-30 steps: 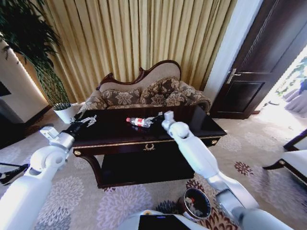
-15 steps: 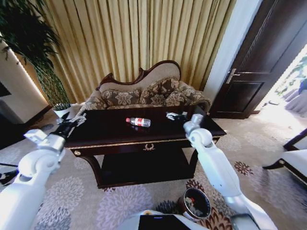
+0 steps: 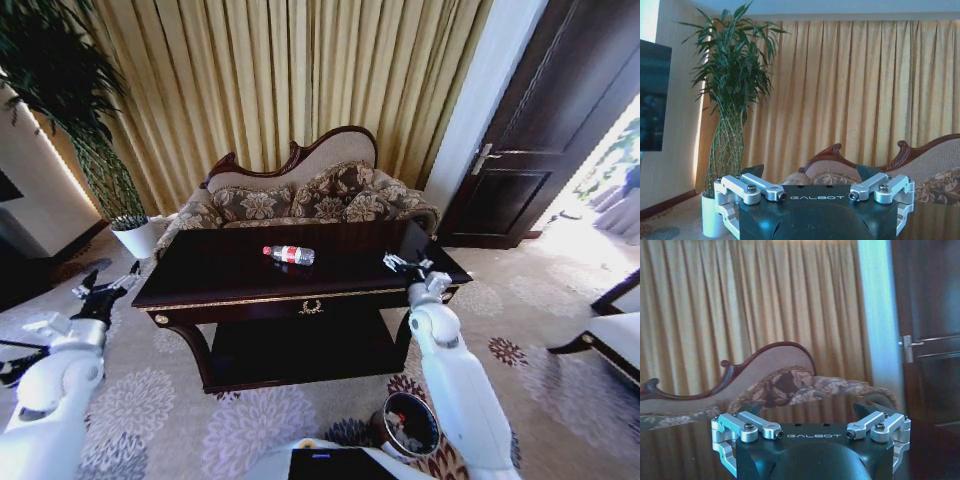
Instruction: Move to the front of the table and place the trash on the table into the trash bin.
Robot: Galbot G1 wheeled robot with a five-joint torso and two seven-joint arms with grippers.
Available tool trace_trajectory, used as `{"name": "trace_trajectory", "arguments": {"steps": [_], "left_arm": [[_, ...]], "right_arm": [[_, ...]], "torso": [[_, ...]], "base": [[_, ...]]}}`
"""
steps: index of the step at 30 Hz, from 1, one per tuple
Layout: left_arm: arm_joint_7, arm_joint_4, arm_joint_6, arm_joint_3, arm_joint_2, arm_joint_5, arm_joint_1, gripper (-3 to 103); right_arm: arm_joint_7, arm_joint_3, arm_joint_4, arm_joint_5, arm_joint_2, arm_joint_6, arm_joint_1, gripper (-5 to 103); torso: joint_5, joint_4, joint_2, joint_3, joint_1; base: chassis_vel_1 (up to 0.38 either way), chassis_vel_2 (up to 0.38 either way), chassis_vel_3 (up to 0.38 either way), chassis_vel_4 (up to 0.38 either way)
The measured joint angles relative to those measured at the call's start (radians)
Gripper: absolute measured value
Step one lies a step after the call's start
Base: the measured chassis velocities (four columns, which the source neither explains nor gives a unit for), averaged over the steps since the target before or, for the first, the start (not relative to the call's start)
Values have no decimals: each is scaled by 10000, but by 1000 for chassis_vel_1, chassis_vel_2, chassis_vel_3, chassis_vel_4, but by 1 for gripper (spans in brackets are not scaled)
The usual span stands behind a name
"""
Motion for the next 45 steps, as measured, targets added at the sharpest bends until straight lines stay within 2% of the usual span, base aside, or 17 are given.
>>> {"name": "trace_trajectory", "arguments": {"steps": [10,19,22,24,28,30,33,42,45], "left_arm": [[-35,-161,-504,293,-424,261,213,100],[22,-415,-563,344,-487,361,548,100],[266,-545,-381,347,-339,187,732,100],[458,-641,-170,453,-160,-261,793,100],[594,-659,-79,670,64,-611,769,100],[953,-674,-27,841,316,-857,732,100],[1185,-735,22,928,476,-957,704,100],[1259,-739,212,1014,685,-1121,517,100],[1091,-800,404,1043,607,-959,447,100]], "right_arm": [[73,289,250,-411,655,341,-664,100],[-19,324,327,-369,784,476,-817,100],[-317,133,447,3,607,473,-862,100],[-858,-73,603,392,339,432,-929,100],[-1239,-368,679,648,81,410,-933,100],[-1700,-706,766,901,-125,383,-877,100],[-1888,-947,771,959,-162,336,-733,100],[-1807,-1165,563,906,-45,4,-114,100],[-1462,-1232,509,380,-4,-159,-62,100]], "torso": [[0,0,0,0,0],[-1,0,0,0,0],[0,2,-1,1,1],[0,2,-1,0,0],[-1,0,-1,0,0],[0,-1,-2,1,1],[1,0,-2,2,2],[-1,2,-3,1,2],[-1,1,-2,1,2]], "base": [[0,0,0,0],[0,0,0,0],[0,0,0,0],[0,0,0,0],[0,0,0,0],[0,0,0,0],[0,0,0,0],[0,0,0,0],[0,0,0,0]]}}
